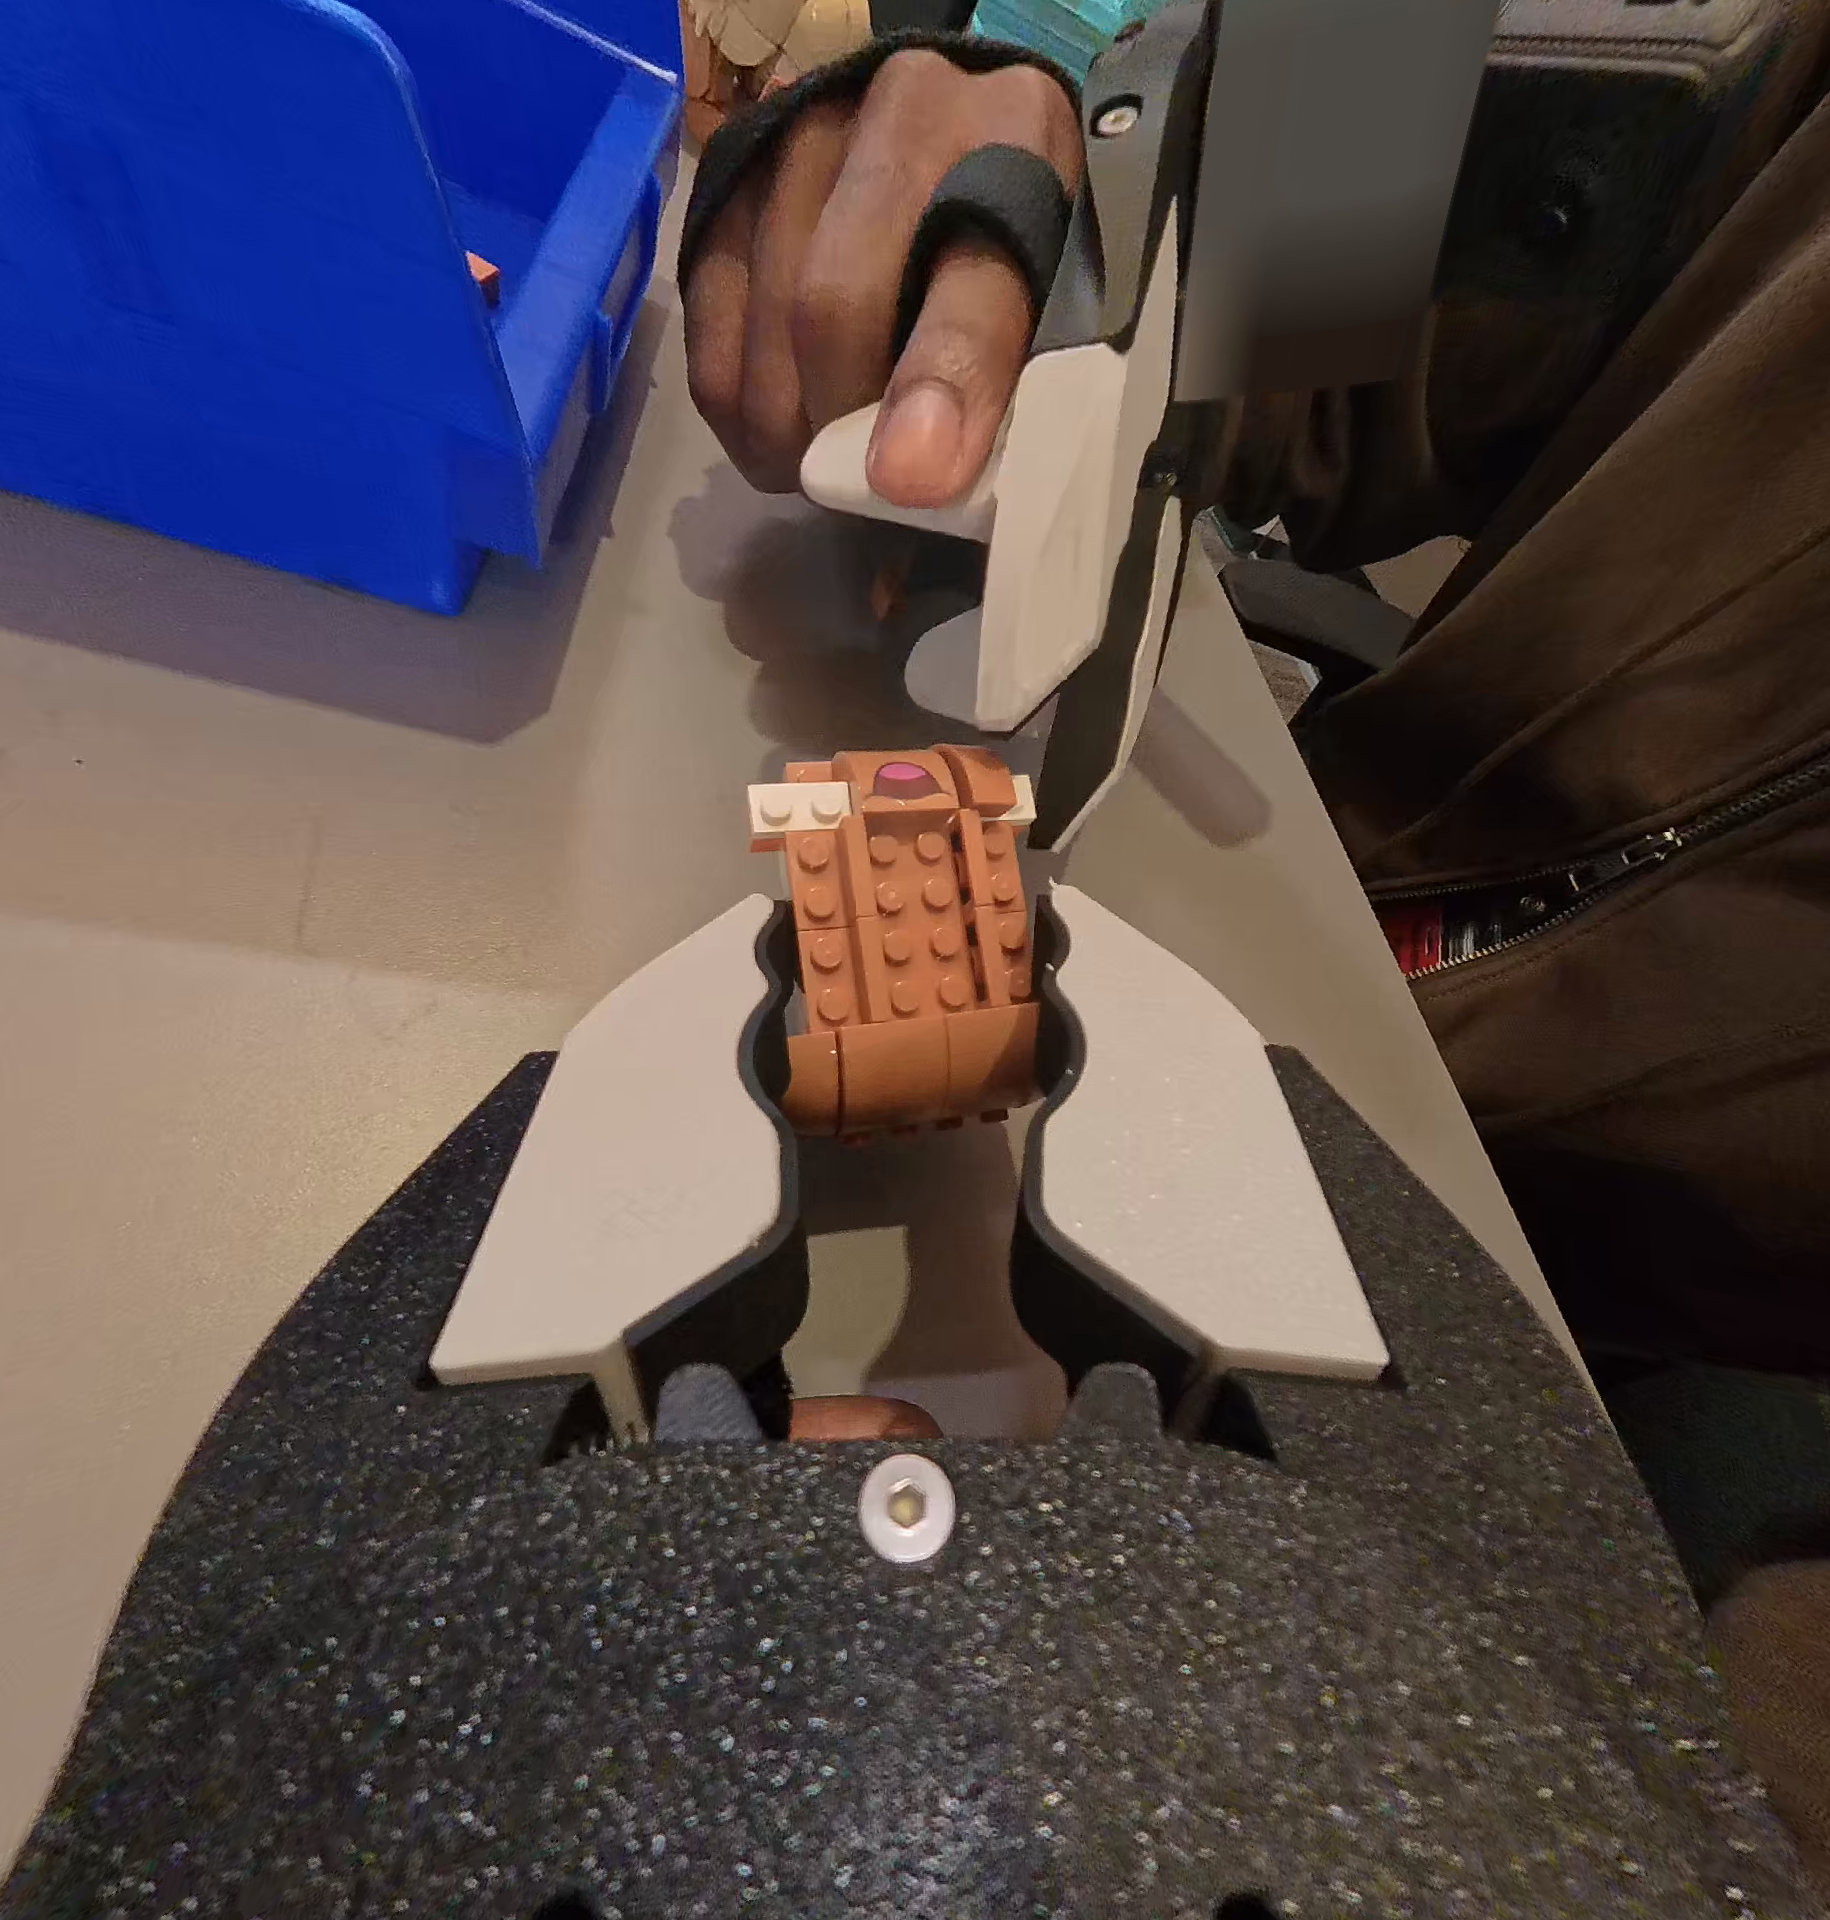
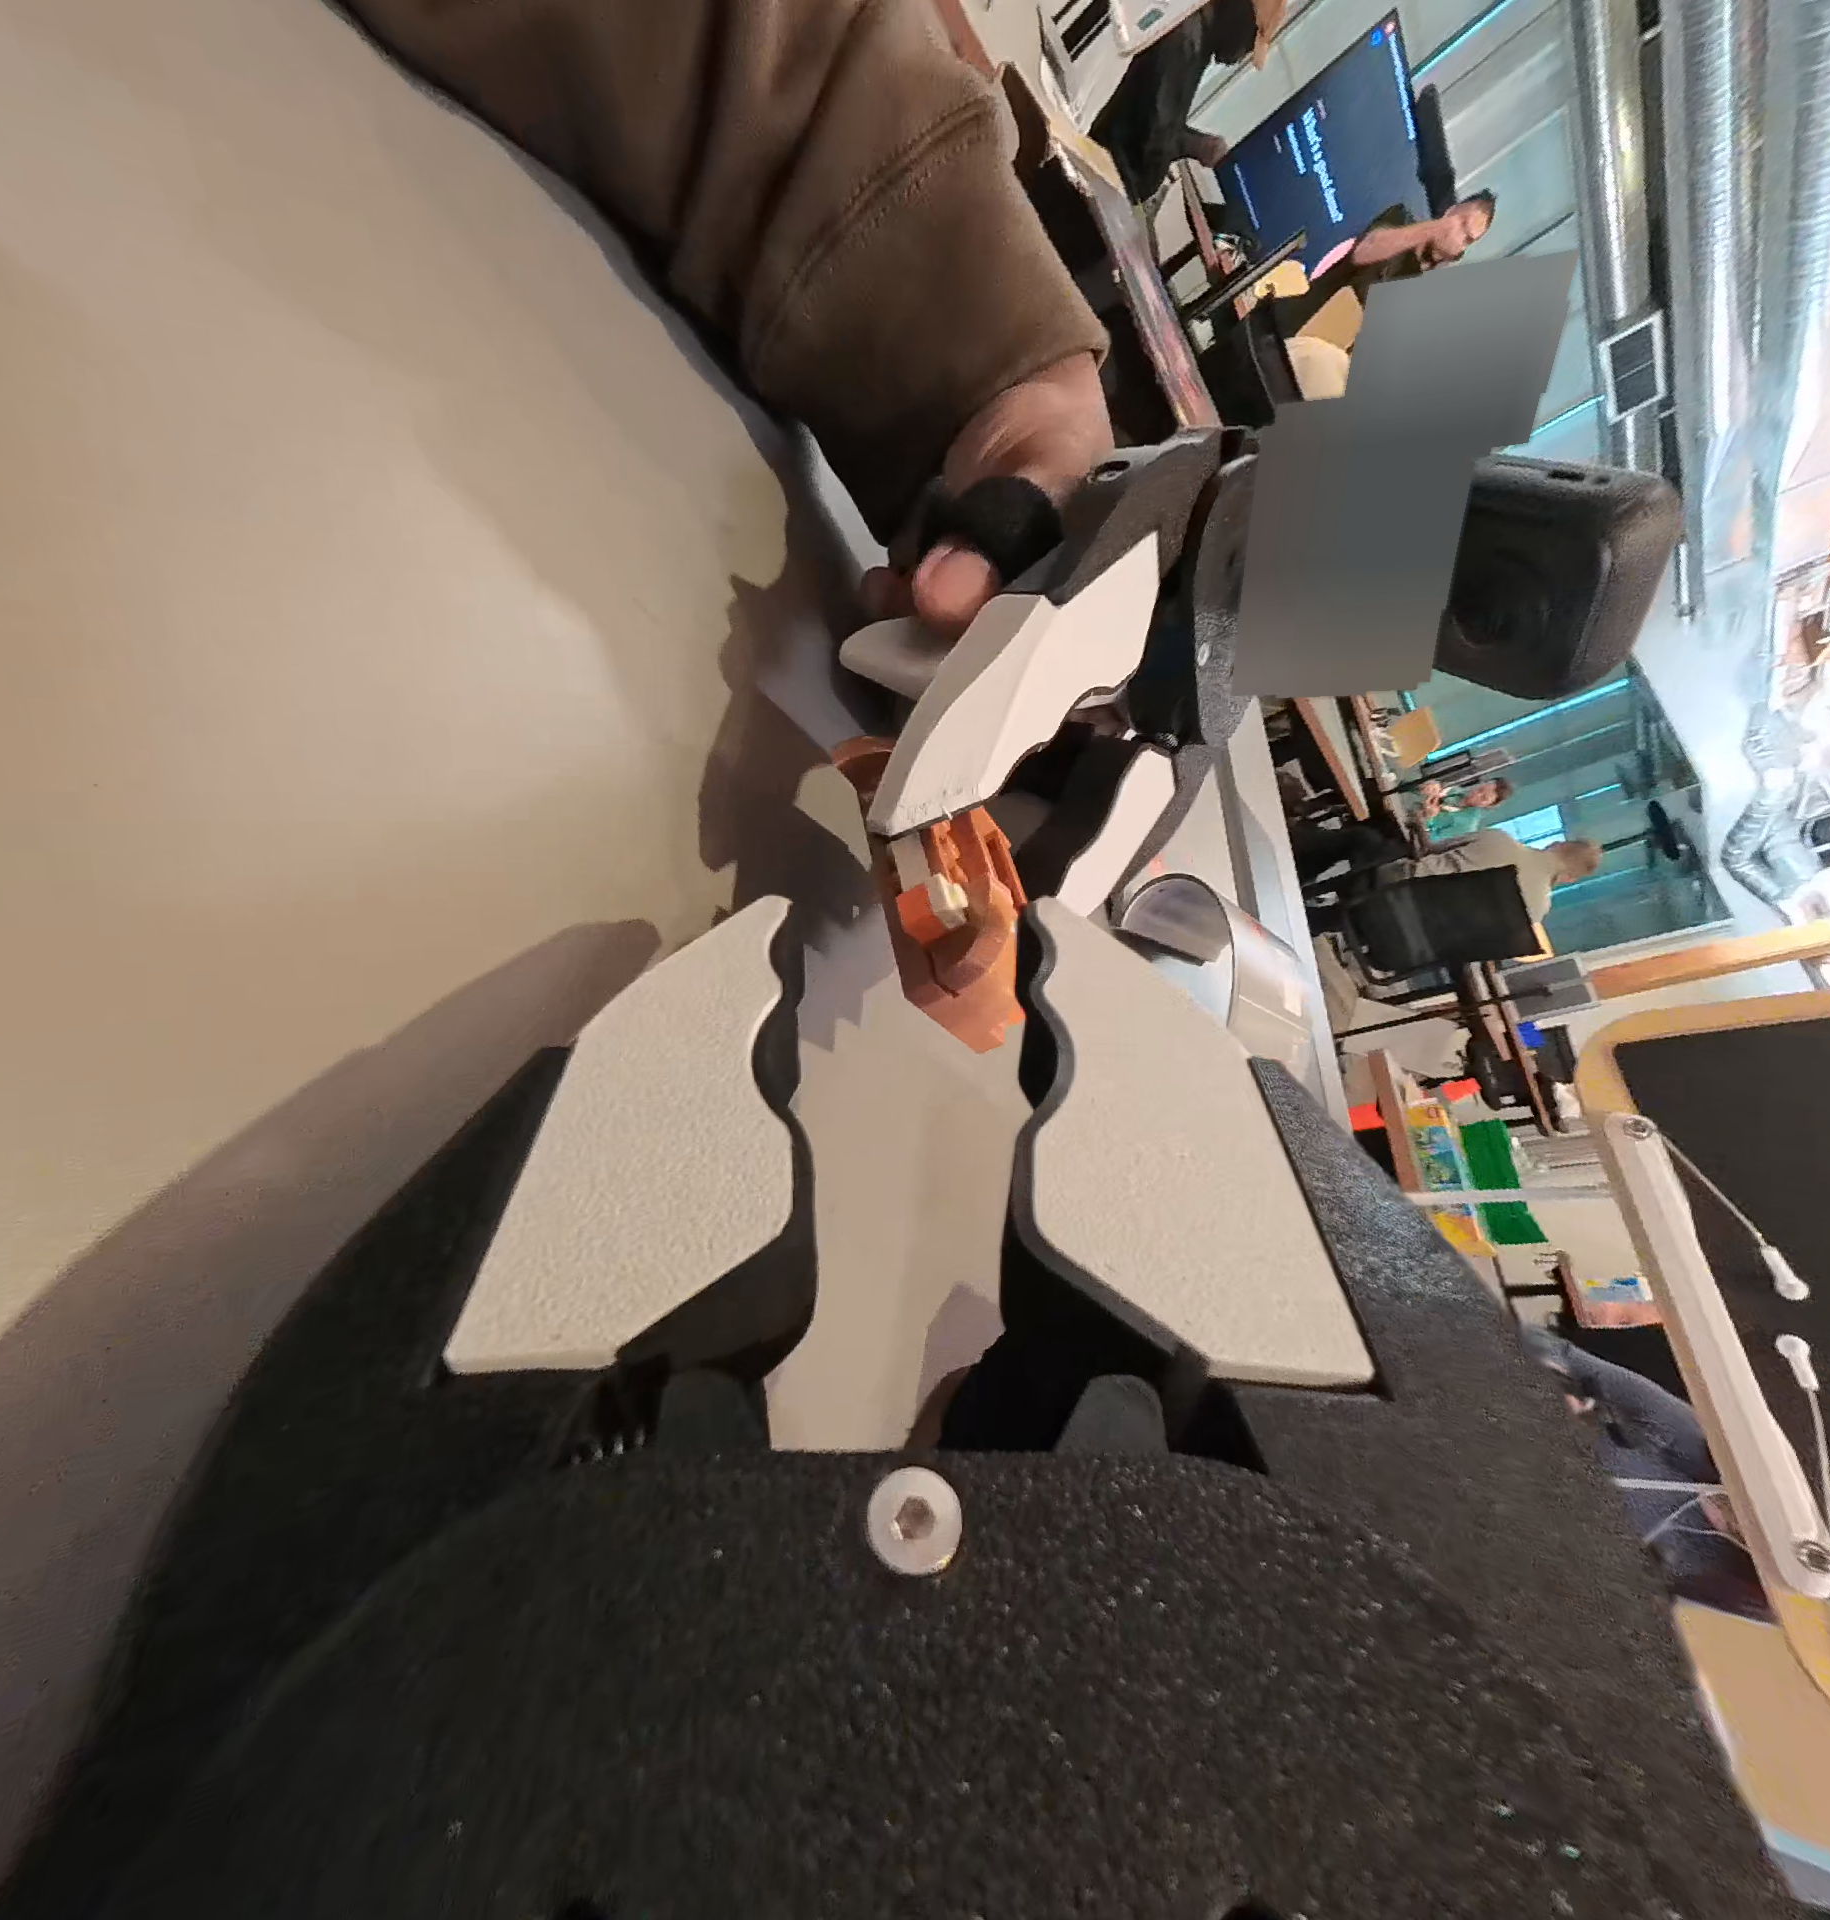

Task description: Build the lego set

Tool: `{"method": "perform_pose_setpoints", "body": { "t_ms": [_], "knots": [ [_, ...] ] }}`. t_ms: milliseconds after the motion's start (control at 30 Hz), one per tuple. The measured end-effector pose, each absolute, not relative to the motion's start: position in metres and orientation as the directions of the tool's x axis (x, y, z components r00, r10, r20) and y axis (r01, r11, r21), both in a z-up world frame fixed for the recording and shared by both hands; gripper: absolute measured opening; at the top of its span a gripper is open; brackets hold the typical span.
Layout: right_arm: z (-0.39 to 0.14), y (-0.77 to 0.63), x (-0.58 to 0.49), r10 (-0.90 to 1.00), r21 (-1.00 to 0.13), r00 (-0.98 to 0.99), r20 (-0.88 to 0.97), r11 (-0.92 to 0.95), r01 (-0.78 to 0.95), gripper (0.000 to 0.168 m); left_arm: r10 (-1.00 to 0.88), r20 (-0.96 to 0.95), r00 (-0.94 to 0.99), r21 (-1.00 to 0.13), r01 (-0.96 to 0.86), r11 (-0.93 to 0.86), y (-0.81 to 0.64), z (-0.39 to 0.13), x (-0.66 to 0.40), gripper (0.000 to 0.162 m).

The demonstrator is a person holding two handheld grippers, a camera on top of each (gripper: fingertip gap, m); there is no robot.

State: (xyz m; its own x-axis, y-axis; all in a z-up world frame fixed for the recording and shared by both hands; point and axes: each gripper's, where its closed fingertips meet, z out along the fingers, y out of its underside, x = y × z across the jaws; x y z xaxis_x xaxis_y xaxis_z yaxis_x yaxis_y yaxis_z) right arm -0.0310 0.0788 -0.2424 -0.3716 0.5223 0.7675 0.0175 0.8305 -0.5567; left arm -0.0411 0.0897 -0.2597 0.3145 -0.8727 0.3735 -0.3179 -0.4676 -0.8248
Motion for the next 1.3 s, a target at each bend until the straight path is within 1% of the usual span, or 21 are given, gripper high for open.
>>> {"method": "perform_pose_setpoints", "body": {
  "t_ms": [233, 333, 433, 567, 967, 1100, 1300],
  "knots": [
    [-0.24, 0.078, -0.033, 0.489, -0.52, -0.335, 0.805, 0.854, -0.005, 0.032, -0.873, 0.391, 0.293, -0.819, -0.322, -0.475, 0.086, -0.259, -0.038, 0.044],
    [-0.238, 0.075, -0.032, 0.46, -0.495, -0.322, 0.827, 0.868, -0.03, 0.023, -0.872, 0.393, 0.294, -0.819, -0.319, -0.477, 0.086, -0.259, -0.038, 0.044],
    [-0.238, 0.073, -0.032, 0.449, -0.485, -0.321, 0.834, 0.873, -0.039, 0.019, -0.873, 0.391, 0.292, -0.819, -0.321, -0.475, 0.086, -0.259, -0.038, 0.044],
    [-0.24, 0.074, -0.034, 0.44, -0.473, -0.316, 0.84, 0.881, -0.03, 0.019, -0.873, 0.39, 0.292, -0.819, -0.324, -0.474, 0.086, -0.259, -0.038, 0.044],
    [-0.237, 0.07, -0.032, 0.47, -0.509, -0.324, 0.821, 0.86, -0.043, 0.019, -0.876, 0.388, 0.288, -0.822, -0.321, -0.47, 0.085, -0.258, -0.038, 0.044],
    [-0.232, 0.07, -0.031, 0.473, -0.513, -0.305, 0.826, 0.856, -0.061, 0.023, -0.875, 0.4, 0.273, -0.822, -0.316, -0.474, 0.083, -0.257, -0.037, 0.044],
    [-0.232, 0.07, -0.032, 0.448, -0.487, -0.299, 0.843, 0.871, -0.068, 0.031, -0.879, 0.411, 0.243, -0.824, -0.314, -0.472, 0.078, -0.255, -0.033, 0.044]
  ]
}}
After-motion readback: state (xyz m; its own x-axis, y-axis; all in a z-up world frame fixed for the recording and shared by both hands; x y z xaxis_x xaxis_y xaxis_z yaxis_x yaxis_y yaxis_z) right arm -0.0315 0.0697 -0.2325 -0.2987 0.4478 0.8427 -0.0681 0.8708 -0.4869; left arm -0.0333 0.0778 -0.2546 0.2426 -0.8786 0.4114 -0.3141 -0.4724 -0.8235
